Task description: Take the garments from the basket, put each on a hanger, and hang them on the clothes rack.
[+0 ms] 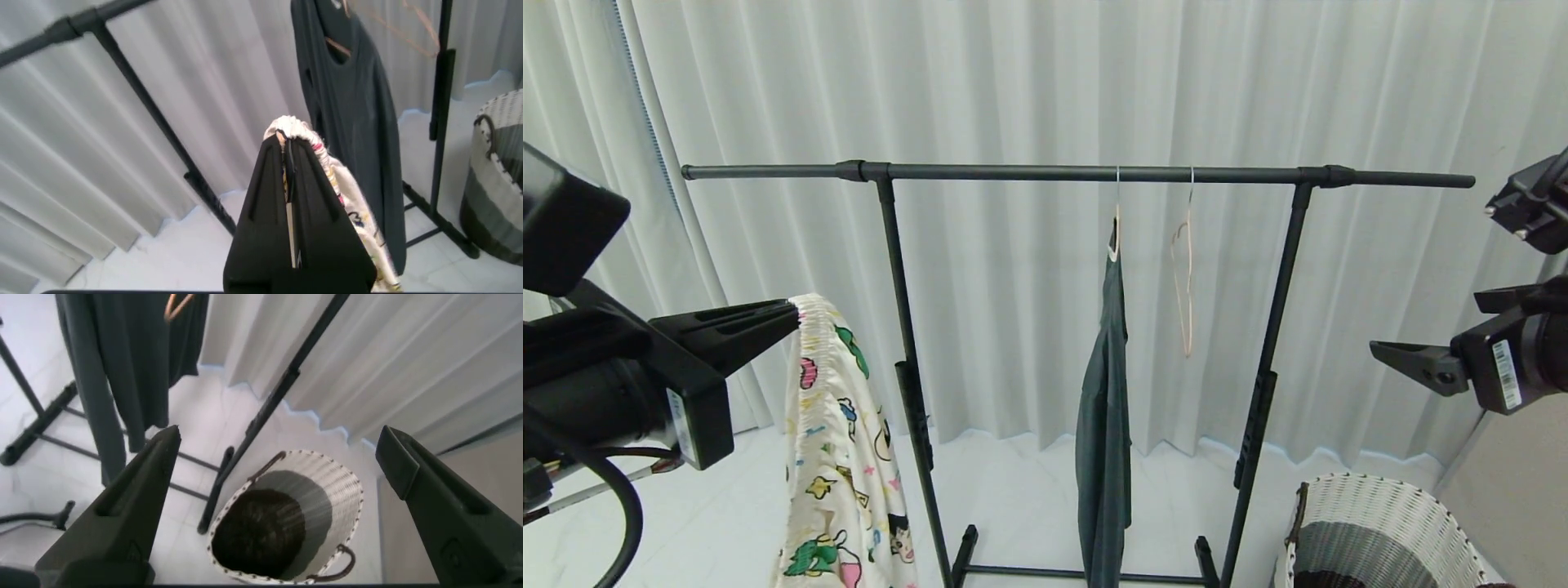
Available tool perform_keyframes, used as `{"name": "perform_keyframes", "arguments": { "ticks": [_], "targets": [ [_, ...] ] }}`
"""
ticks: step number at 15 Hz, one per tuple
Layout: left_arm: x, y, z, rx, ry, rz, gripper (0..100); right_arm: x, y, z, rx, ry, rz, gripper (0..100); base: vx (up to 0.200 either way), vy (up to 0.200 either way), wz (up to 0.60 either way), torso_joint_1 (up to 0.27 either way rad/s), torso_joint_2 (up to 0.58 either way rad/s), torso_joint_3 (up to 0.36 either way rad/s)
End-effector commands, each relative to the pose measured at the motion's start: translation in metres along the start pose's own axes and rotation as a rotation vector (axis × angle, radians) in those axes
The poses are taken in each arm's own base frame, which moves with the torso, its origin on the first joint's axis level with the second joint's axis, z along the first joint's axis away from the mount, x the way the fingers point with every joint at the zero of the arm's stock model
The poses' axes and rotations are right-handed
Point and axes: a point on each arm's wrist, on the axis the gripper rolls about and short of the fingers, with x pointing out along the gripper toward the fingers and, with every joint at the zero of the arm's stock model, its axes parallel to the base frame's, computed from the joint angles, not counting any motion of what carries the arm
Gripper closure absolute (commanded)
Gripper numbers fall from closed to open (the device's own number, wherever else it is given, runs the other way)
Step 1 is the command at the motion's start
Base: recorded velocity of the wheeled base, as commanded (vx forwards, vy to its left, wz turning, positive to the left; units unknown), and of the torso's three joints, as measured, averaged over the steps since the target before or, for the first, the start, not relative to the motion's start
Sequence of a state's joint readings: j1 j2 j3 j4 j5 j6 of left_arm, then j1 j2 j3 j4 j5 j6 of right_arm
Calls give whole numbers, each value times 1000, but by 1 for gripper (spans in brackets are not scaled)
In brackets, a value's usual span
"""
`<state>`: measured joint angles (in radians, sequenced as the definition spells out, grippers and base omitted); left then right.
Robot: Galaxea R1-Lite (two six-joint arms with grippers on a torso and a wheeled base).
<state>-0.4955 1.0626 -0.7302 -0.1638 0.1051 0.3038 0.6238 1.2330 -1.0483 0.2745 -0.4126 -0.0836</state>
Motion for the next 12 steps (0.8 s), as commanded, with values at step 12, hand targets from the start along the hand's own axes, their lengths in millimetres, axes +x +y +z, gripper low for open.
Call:
{"name": "perform_keyframes", "arguments": {
  "ticks": [12],
  "targets": [
    [2, 0, 0, 2, 6, 4, 100, 16, 4, -4, 10, -13, -19, 0, 0, 83, 0, 184, -362, -181]
  ]
}}
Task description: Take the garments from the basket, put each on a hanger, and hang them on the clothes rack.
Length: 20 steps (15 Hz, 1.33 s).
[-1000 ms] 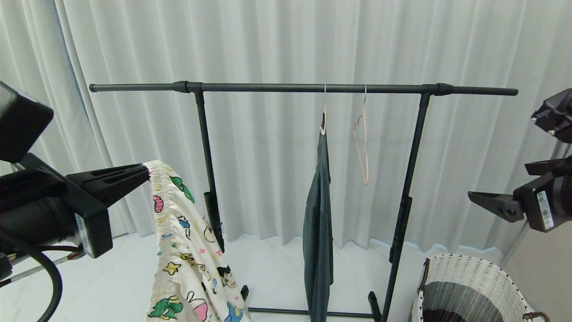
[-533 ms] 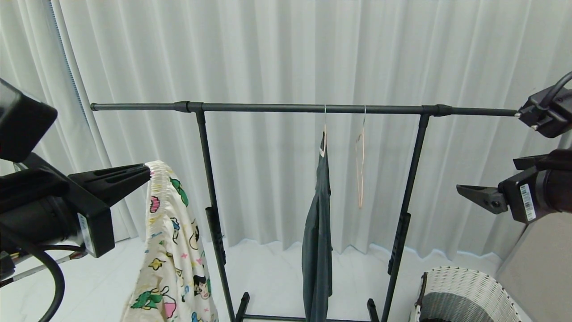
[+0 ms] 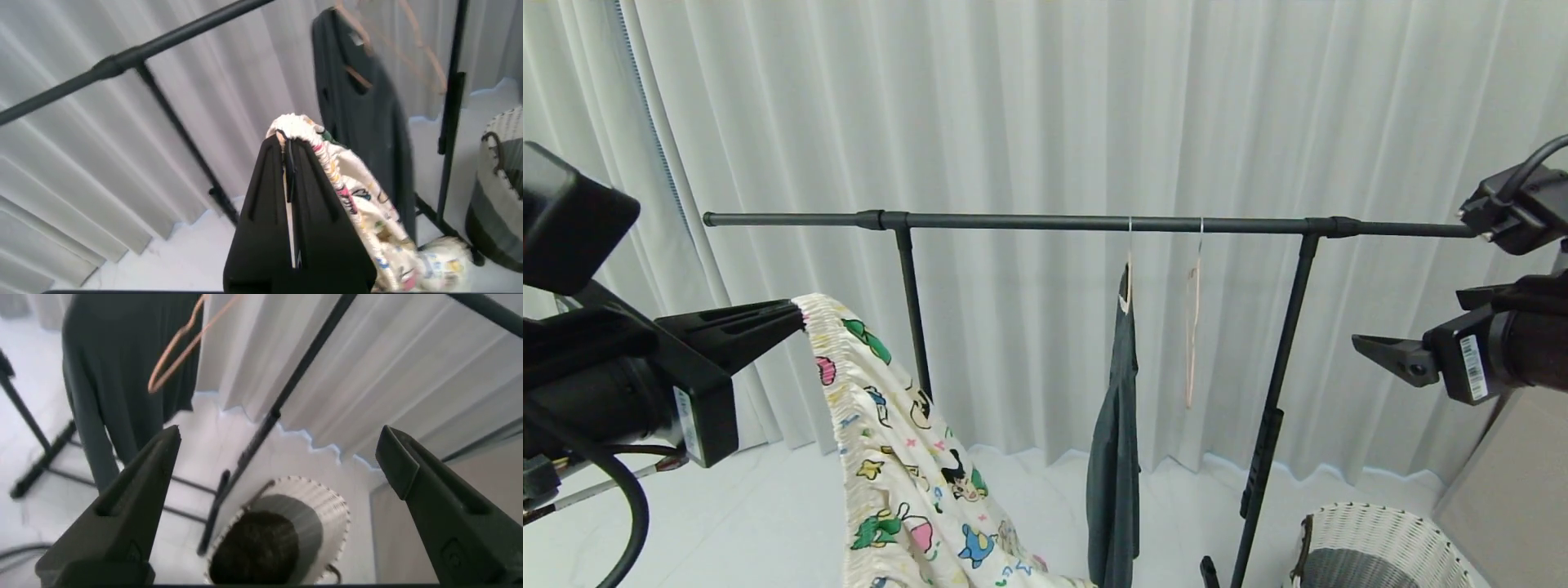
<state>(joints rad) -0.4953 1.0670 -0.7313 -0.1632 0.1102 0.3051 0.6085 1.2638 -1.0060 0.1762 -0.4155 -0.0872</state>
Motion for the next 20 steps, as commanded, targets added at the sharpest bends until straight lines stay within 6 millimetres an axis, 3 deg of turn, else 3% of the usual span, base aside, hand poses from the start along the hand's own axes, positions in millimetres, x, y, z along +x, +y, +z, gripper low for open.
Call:
{"name": "perform_keyframes", "arguments": {
  "ticks": [1, 8, 17, 20],
  "targets": [
    [1, 0, 0, 0, 1, 0, 100, 3, 0, -3, -1, 6, -6, 0, 0, 200, 0, 22, -17, -7],
    [-1, 1, 2, -10, -10, 0, 100, 23, -14, -10, 34, 71, -99, 0, 0, 0, 0, 0, 0, 0],
    [-1, 0, 2, -5, -11, -8, 100, 64, -6, -16, 131, 94, -121, 0, 200, 0, 0, 3, 0, 1],
    [-1, 0, 1, -4, -10, -8, 100, 66, -1, -16, 151, 98, -107, 0, 200, 0, 0, 6, 4, 2]
  ]
}}
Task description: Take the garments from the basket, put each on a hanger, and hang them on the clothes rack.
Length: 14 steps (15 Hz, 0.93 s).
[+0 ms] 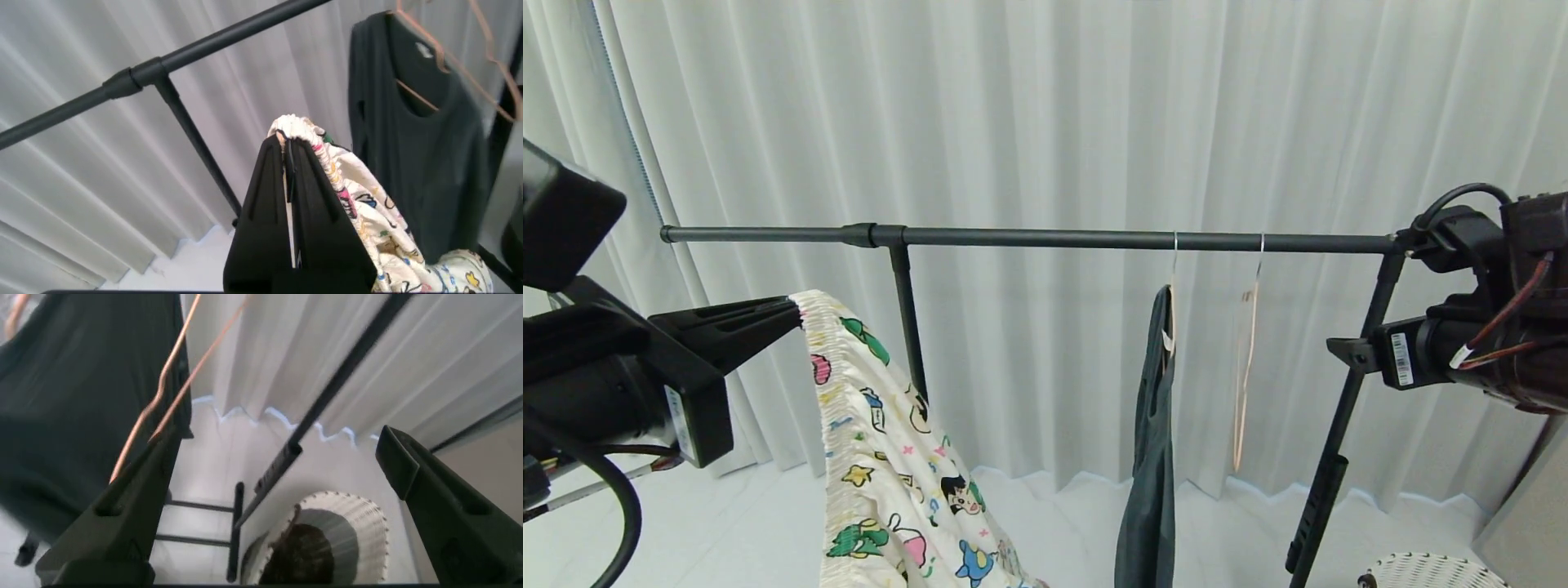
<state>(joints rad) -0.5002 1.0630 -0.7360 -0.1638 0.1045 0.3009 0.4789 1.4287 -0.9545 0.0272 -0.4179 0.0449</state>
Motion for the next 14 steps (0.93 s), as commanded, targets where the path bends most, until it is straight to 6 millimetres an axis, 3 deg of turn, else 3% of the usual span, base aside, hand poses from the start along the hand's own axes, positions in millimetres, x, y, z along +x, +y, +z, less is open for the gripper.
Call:
{"name": "perform_keyframes", "arguments": {
  "ticks": [1, 4, 9, 14],
  "targets": [
    [1, 0, 0, 2, 2, -1, 100, 2, 6, 0, 0, 7, 19, 0, 200, 0, 0, 7, 2, 2],
    [1, 0, -1, 2, 5, -2, 100, 9, 22, 0, 21, 21, 58, 0, 67, 0, 0, 1, -1, 1],
    [1, 0, -1, 2, 4, -1, 100, 49, 49, -6, 46, 61, 67, 0, 0, 0, 0, 0, 0, 0],
    [1, 0, 0, 5, 3, 1, 100, 64, 49, -16, 76, 116, 37, 0, 0, 0, 0, 0, 0, 0]
  ]
}}
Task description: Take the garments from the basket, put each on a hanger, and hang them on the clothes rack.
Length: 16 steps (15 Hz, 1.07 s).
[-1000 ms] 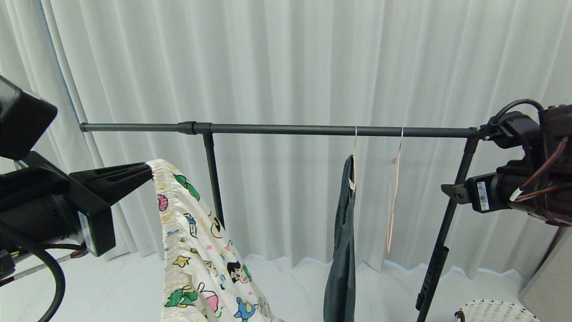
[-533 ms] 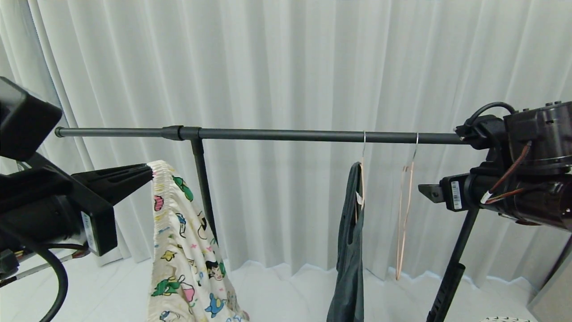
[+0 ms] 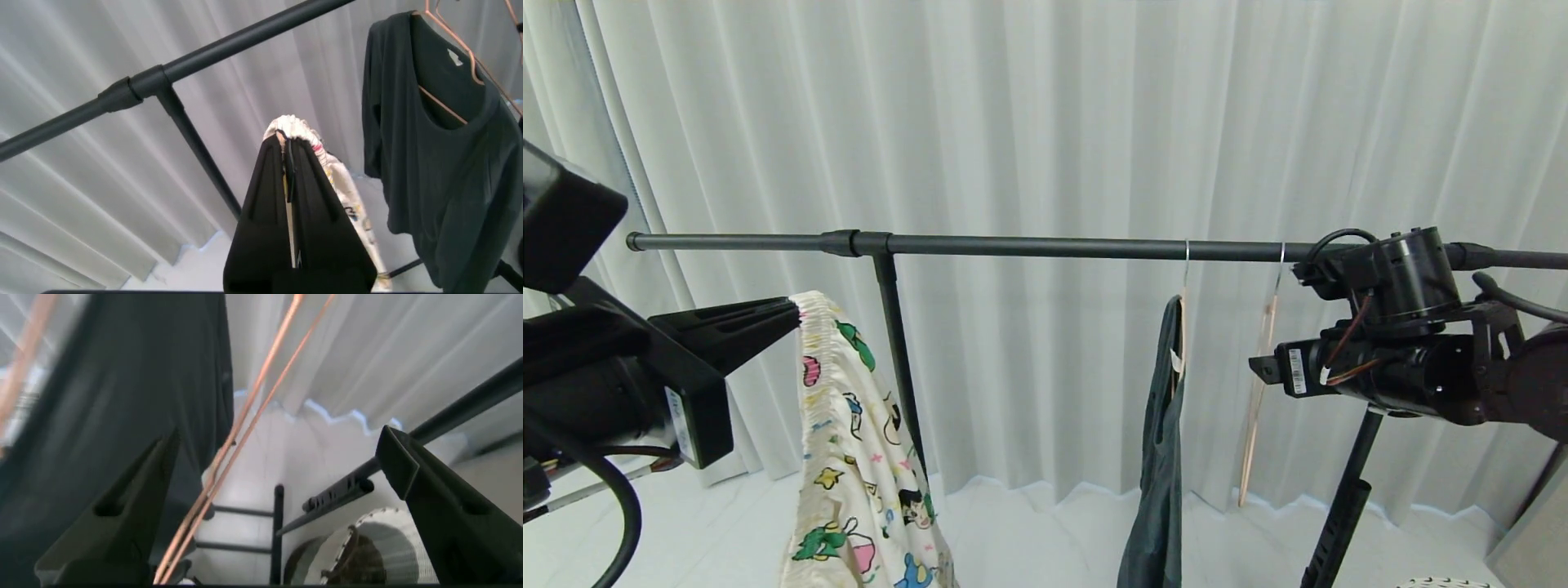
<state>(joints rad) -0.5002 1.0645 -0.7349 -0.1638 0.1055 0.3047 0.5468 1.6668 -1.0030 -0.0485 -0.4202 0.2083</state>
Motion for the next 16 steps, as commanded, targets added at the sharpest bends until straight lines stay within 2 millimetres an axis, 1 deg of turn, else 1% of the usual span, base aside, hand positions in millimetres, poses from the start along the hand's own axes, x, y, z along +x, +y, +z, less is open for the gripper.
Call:
{"name": "perform_keyframes", "arguments": {
  "ticks": [1, 5, 7, 9, 11, 13, 15, 16],
  "targets": [
    [0, 0, 0, 0, -1, 2, 100, 7, -2, -4, -5, 25, -15, 0, 0, 0, 0, 0, 0, 0],
    [0, 1, 0, 0, 1, 8, 100, 6, -12, -9, 5, 42, -44, 0, 0, 0, 0, 0, 0, 0],
    [0, 1, 0, 11, 1, 8, 100, 5, -17, -15, 5, 58, -57, 0, 0, 0, 0, 0, 0, 0],
    [1, 1, 0, 34, 4, 9, 100, 4, -20, -21, 9, 73, -63, 0, 0, 0, 0, 0, 0, 0],
    [3, 0, 0, 36, 8, 6, 100, 3, -19, -21, 29, 66, -57, 0, 0, 0, 0, 0, 0, 0],
    [3, 0, -1, 36, 11, 5, 100, -1, -17, -18, 39, 54, -11, 0, 0, 0, 0, 0, 0, 0],
    [3, 0, -1, 36, 12, 6, 100, -9, -16, -11, 59, 20, 95, 0, 0, 0, 0, 0, 0, 0],
    [3, 0, -1, 36, 13, 6, 100, -9, -15, -8, 65, 0, 131, 0, 0, 0, 0, 0, 0, 0]
  ]
}}
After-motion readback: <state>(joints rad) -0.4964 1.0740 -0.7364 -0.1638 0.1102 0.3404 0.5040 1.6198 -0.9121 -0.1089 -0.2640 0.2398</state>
